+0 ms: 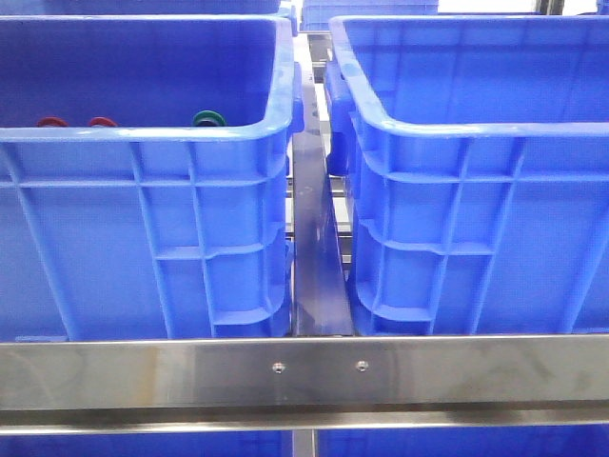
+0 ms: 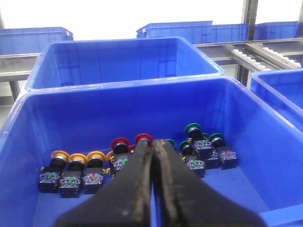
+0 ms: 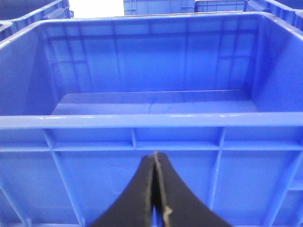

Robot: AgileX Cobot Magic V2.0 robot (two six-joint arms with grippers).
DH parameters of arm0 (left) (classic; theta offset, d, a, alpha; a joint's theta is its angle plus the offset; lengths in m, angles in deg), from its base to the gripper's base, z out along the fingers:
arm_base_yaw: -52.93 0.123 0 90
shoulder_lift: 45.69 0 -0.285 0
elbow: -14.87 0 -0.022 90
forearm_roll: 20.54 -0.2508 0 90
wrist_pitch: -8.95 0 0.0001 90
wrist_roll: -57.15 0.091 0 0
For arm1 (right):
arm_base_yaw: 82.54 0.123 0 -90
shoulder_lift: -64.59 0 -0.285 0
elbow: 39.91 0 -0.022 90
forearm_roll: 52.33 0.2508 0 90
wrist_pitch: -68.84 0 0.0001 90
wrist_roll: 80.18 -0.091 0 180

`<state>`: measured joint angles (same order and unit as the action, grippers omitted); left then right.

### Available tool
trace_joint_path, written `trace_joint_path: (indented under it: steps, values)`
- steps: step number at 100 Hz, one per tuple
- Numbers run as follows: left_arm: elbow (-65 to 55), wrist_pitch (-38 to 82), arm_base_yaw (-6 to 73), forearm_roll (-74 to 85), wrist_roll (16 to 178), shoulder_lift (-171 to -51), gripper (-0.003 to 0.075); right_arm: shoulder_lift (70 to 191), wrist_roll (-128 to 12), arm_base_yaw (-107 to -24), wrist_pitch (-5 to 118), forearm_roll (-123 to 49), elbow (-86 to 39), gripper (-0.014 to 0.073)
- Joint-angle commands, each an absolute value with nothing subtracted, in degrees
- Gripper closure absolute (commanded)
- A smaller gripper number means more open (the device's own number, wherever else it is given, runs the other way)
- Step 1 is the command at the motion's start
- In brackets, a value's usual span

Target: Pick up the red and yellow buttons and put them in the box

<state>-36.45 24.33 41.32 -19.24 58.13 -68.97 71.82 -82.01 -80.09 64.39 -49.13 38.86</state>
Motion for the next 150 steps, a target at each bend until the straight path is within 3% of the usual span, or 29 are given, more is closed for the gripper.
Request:
trace_joint_path:
  steps: [1,17,42,99,150]
  values:
    - [-35.0,19.7,41.3,-18.8,57.7,-69.4,0.0739,70.5,-82.1,-80.0,69.2,-49.3,38.9,0.0661]
    - [-35.1,18.9,41.3,-18.8,57.7,-69.4,0.0739,70.5,-82.1,-80.0,69.2,-49.3,38.9,0.0661]
    - [-42.1,5.2,45.1,-18.9,57.7,-67.3,0.0739,70.5,-82.1,-80.0,69.2,-49.3,38.9,0.0661]
    - [-62.5,5.2,52.2,-23.9,57.7,-51.2,0.0739,70.5,-82.1,-80.0,69.2,-49.3,38.9,0.0661]
    - [-62.8,6.3,53.0,-23.9,57.7,-51.3,0.0739,70.6,-82.1,-80.0,69.2,-49.3,38.9,0.0661]
